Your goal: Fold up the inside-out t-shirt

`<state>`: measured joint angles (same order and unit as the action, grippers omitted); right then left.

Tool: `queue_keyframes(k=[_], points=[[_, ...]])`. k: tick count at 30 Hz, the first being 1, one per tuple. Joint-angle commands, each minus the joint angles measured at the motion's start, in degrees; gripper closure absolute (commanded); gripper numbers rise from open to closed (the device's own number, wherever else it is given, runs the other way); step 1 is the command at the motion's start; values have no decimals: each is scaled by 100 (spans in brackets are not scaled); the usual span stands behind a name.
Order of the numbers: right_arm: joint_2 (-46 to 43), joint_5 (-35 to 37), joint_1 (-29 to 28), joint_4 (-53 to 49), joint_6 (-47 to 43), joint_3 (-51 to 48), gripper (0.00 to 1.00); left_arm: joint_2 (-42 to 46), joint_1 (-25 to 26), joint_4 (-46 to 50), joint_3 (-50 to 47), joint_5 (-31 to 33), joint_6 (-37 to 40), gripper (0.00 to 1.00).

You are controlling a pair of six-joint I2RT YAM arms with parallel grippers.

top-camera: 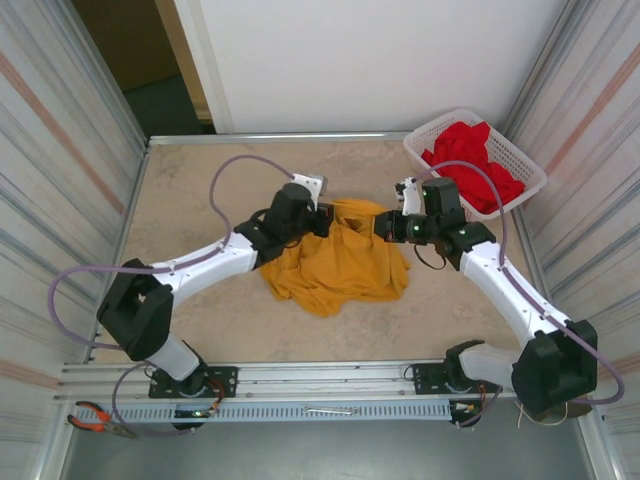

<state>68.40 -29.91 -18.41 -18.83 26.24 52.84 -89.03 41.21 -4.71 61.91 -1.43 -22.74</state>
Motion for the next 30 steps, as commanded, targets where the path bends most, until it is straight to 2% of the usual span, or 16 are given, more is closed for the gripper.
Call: queue_keyframes(k=[1, 5, 6, 8, 9, 10, 13, 15, 18, 22, 27, 29, 30], points=[[97, -211, 136, 93, 169, -155, 100, 149, -500, 98, 191, -1646, 77, 100], [377, -134, 152, 264, 241, -157, 100, -20, -720, 231, 489, -3086, 62, 100], [445, -48, 149, 245, 250, -130, 93, -64, -744, 203, 544, -3333, -12, 100], [516, 351, 145, 114, 241, -55, 58, -197, -804, -72, 629, -4156, -324, 100], [481, 576, 146, 44, 255, -51, 49, -267, -811, -139, 699, -4448, -479, 100], [367, 763, 143, -4, 271, -63, 45, -342, -808, -225, 748, -4707, -654, 100], [-181, 1189, 33, -188, 313, -131, 44, -422, -806, -521, 761, -5103, -1037, 100], [-609, 1602, -270, -436, 237, -102, 41, -400, -791, -448, 770, -5146, -1054, 100], [-1048, 2202, -825, -543, 124, -90, 31, -387, -791, -223, 825, -5226, -976, 100], [-881, 2287, -1123, -384, 37, 11, 30, -361, -791, -107, 848, -5238, -956, 100], [-261, 2289, -1247, -48, 2, 127, 35, -351, -793, 71, 940, -5197, -916, 100], [-1, 2359, -1226, 124, 6, 177, 42, -352, -796, 84, 967, -5222, -925, 100], [122, 2397, -1210, 201, -3, 209, 52, -351, -794, 92, 980, -5227, -917, 100]])
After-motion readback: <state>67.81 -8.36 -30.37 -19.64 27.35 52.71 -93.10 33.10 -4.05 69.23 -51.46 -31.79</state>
